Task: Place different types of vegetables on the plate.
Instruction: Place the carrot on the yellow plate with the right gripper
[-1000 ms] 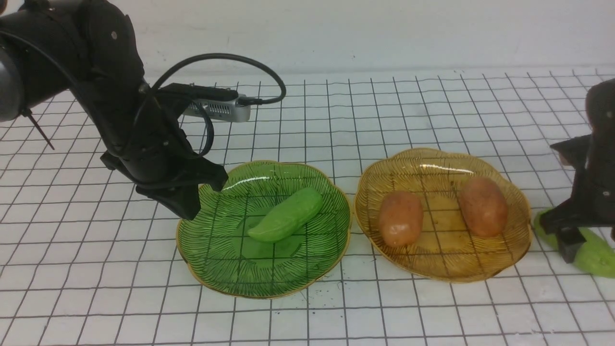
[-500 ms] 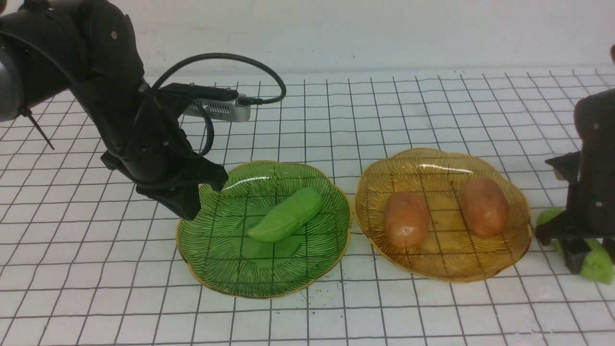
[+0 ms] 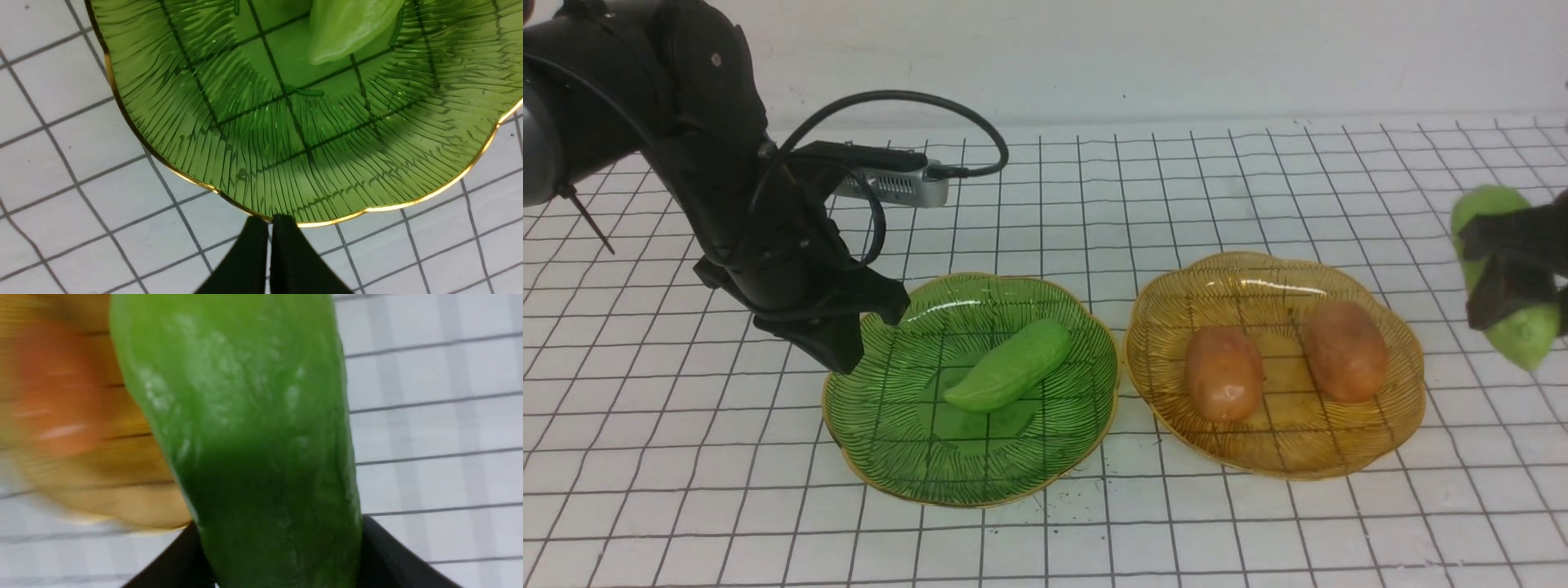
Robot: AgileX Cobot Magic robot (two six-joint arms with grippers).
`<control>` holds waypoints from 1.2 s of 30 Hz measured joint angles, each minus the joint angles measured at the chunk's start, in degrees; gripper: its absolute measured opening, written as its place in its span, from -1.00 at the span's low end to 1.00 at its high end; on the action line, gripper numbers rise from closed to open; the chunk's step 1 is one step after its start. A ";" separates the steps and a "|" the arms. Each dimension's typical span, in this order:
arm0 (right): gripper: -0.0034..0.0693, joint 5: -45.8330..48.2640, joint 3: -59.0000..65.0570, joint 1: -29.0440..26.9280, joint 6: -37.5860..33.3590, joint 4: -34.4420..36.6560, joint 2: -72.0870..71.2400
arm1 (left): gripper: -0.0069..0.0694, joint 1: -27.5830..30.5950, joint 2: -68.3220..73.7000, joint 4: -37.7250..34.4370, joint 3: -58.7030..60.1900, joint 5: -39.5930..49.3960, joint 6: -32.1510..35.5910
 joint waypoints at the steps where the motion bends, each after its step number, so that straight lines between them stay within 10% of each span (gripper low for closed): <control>1: 0.15 -0.14 0.00 1.14 -1.38 3.03 -1.18 | -0.83 0.33 0.00 -0.60 -0.17 0.00 0.00; 8: 0.15 -8.52 0.00 15.15 -11.75 20.90 -0.88 | -0.83 8.51 -2.29 -7.98 -2.25 0.00 3.83; 17: 0.15 -21.04 -4.07 32.24 -16.90 22.52 14.24 | -0.83 18.11 -4.86 -13.46 -2.38 0.00 6.16; 23: 0.17 -22.47 -12.53 34.70 -16.88 16.20 27.49 | -0.83 18.17 -4.86 -14.63 -2.38 0.00 6.30; 36: 0.98 -19.75 -17.51 32.63 -14.03 14.47 30.39 | -0.83 18.17 -4.86 -14.63 -2.38 0.00 6.35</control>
